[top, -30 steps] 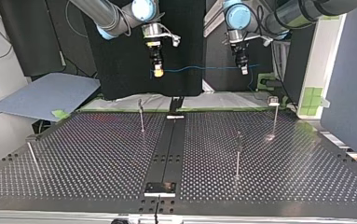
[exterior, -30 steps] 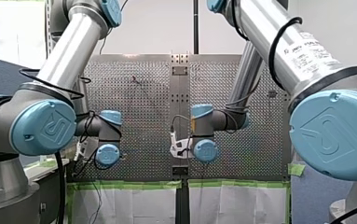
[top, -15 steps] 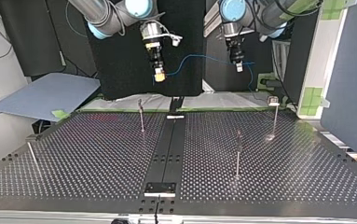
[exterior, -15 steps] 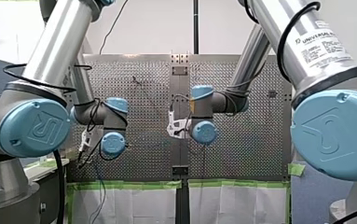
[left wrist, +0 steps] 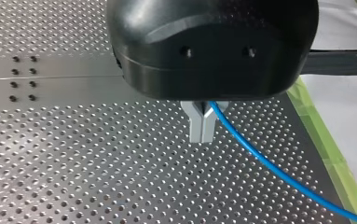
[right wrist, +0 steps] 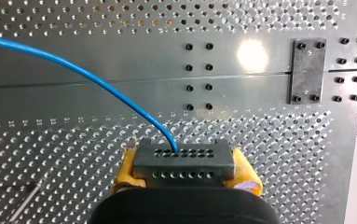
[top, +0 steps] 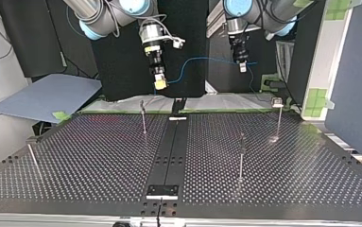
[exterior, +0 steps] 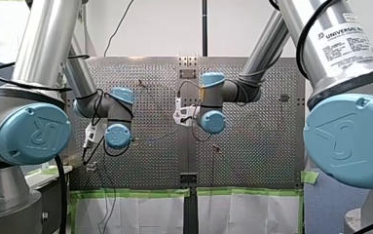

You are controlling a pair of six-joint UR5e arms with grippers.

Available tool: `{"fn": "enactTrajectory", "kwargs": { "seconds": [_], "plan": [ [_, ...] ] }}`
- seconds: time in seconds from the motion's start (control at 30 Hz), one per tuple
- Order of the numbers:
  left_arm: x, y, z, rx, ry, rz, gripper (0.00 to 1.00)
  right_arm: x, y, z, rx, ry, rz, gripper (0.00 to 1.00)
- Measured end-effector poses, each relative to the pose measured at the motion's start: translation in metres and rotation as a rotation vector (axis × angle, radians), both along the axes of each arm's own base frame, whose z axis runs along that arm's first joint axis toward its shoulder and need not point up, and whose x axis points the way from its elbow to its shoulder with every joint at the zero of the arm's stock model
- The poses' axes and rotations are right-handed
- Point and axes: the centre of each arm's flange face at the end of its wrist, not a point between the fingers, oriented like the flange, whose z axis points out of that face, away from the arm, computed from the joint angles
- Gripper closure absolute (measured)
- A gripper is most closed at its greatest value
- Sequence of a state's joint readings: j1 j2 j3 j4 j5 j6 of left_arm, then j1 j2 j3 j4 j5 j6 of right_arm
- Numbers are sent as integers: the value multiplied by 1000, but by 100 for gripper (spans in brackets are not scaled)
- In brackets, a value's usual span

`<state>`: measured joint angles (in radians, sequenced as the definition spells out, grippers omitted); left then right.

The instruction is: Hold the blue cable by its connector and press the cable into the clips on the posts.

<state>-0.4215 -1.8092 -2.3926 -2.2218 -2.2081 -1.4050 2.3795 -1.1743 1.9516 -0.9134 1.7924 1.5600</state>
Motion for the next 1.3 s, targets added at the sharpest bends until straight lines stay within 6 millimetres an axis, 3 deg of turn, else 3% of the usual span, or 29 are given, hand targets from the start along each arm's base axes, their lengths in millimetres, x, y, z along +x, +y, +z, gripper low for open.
{"fn": "enactTrajectory", "kwargs": {
  "seconds": [0.2, 0.47, 0.83, 1.3],
  "plan": [
    [-2, 0, 17, -11, -7, -1, 100, 5, -3, 6, -2, 2, 5, 100],
    [11, -12, 60, -87, -76, -14, 100, 10, -6, 13, -8, -2, 23, 100],
    [14, -21, 112, -166, -173, -36, 100, 17, -10, 21, -13, -3, 36, 100],
    [20, -24, 123, -203, -186, -60, 100, 30, -12, 35, -18, 11, 84, 100]
  ]
}}
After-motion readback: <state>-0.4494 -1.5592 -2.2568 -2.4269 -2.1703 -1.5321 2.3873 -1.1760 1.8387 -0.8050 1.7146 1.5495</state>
